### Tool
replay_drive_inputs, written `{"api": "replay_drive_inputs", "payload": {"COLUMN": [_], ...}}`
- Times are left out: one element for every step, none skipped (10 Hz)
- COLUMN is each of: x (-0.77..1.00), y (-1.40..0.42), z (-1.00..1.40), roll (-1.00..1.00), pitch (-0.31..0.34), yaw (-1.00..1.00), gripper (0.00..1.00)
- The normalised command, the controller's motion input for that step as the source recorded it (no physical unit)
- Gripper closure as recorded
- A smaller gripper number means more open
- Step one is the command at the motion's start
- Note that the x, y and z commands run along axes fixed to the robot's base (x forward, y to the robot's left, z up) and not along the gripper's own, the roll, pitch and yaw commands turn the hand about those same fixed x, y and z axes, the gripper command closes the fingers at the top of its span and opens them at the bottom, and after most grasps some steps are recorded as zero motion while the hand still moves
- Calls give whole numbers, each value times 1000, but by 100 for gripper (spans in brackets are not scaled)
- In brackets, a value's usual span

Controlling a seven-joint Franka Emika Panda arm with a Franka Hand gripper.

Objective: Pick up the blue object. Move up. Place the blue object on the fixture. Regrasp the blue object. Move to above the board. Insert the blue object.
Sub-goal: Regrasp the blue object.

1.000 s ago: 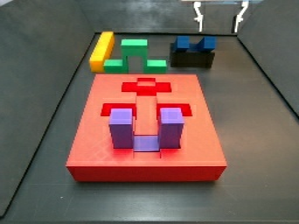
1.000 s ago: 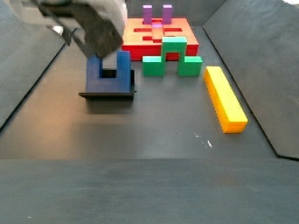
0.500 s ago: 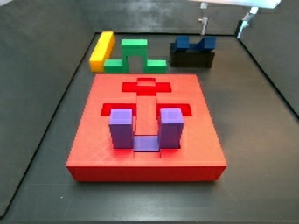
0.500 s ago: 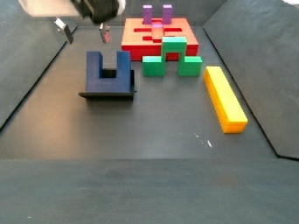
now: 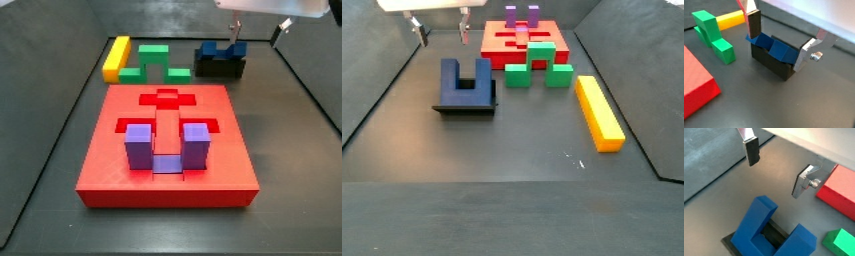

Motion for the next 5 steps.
{"api": "replay_drive_inputs", "payload": {"x": [186,226,246,280,240], "y": [-323,-274,-237,0,111], "z": [0,0,11,-154,-237], "roll": [1000,1000,1000,1000,931], "pitch": [0,17,63,134,109], "yaw": [54,0,0,0,0], "gripper": [0,0,0,0,0]}}
